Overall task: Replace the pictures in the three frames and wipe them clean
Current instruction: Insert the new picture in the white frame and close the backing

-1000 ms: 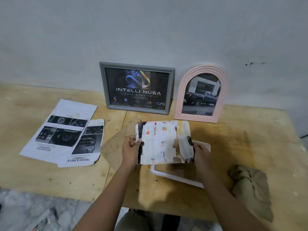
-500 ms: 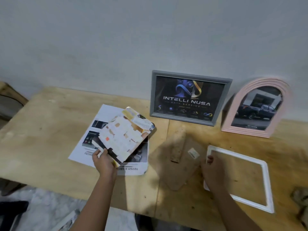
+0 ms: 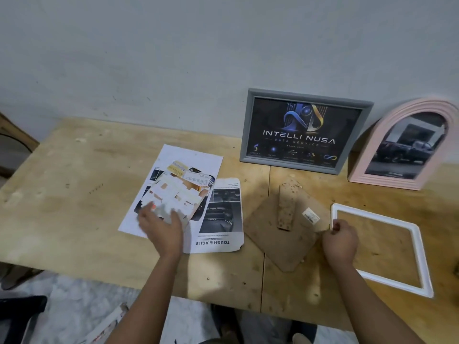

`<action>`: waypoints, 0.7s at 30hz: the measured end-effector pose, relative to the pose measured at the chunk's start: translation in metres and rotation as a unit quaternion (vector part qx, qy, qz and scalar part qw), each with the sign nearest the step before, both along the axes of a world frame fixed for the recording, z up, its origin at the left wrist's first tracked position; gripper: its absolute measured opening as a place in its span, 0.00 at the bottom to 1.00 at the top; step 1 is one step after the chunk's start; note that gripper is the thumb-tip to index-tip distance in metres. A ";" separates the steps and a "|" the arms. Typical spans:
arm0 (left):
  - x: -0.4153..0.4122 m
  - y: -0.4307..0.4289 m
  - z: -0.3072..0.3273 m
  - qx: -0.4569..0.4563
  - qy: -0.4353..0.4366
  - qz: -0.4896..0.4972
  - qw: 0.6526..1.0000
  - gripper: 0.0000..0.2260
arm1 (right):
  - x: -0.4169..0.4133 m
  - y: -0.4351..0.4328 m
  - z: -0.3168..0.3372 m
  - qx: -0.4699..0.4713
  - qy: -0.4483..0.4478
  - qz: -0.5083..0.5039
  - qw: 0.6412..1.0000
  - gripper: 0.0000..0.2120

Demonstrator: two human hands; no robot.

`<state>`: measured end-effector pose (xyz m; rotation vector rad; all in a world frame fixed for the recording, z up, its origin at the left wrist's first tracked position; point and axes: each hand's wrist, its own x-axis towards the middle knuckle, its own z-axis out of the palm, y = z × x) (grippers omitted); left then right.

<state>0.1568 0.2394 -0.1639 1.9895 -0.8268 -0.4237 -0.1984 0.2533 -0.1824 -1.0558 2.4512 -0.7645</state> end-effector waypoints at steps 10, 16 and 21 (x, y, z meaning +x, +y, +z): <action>-0.081 0.047 -0.043 0.052 -0.095 -0.479 0.871 0.21 | -0.006 0.008 0.008 0.012 -0.013 0.054 0.998 0.17; -0.083 0.047 -0.040 0.058 -0.109 -0.443 0.888 0.12 | -0.013 0.018 0.004 0.002 0.010 0.127 0.992 0.15; -0.092 0.045 -0.001 -0.008 -0.030 -0.315 0.948 0.13 | -0.008 0.033 -0.004 0.005 0.040 0.197 0.979 0.19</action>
